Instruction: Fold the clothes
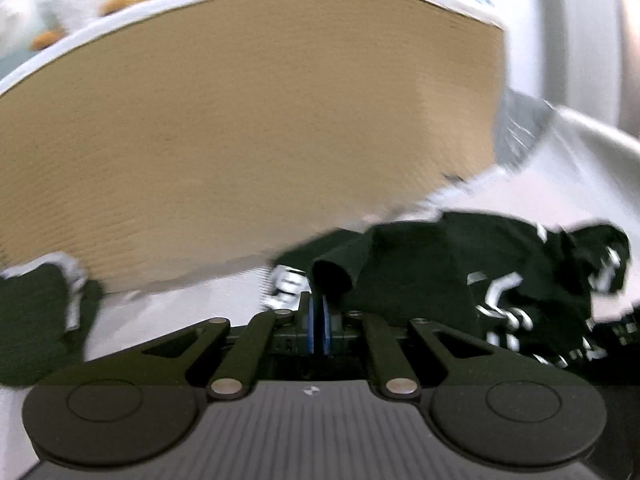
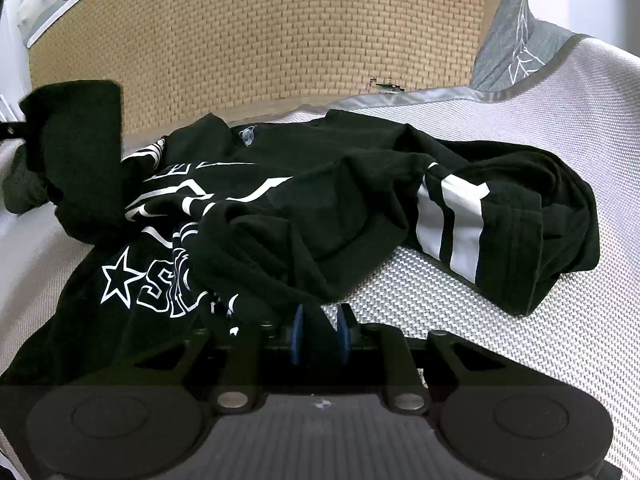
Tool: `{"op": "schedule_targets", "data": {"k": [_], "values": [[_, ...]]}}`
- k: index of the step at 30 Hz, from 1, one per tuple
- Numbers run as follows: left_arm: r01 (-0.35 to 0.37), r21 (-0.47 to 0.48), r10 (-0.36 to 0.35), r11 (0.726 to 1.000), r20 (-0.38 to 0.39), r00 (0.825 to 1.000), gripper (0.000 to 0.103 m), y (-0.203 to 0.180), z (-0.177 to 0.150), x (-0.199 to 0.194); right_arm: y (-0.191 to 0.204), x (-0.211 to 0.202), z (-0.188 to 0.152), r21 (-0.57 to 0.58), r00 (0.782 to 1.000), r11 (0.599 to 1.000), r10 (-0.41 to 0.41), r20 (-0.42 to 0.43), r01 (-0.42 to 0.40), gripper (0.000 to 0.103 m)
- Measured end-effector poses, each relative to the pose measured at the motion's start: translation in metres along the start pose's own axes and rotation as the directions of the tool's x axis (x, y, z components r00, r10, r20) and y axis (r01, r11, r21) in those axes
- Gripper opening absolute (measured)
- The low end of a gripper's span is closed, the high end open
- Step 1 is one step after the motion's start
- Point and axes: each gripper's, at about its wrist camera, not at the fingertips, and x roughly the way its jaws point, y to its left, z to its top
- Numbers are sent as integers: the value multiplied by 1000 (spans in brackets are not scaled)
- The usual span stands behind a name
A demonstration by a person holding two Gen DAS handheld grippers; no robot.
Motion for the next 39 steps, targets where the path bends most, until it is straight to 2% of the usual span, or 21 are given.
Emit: {"op": "schedule_targets", "data": {"k": [4, 13, 24, 33, 39], "values": [[-81, -42, 81, 996, -7, 997, 5, 42, 1, -12, 1, 0, -1, -2, 1000, 1000, -2, 0, 2, 22], [-223, -99, 211, 970, -117, 970, 5, 121, -33, -32, 1, 0, 0, -2, 1000, 1000, -3, -1, 3, 22], [-381, -169, 345, 909, -209, 915, 5, 190, -79, -77, 1, 1, -1, -8, 1000, 1000, -3, -4, 3, 23], [-490, -181, 421, 853, -316, 850, 5, 232, -113, -85, 2, 1, -1, -10, 1000, 1000, -4, -6, 4, 23], [-498, -181, 414, 848, -359, 837, 6, 240, -135, -83, 3, 2, -1, -11, 1000, 1000, -7, -9, 7, 23]]}}
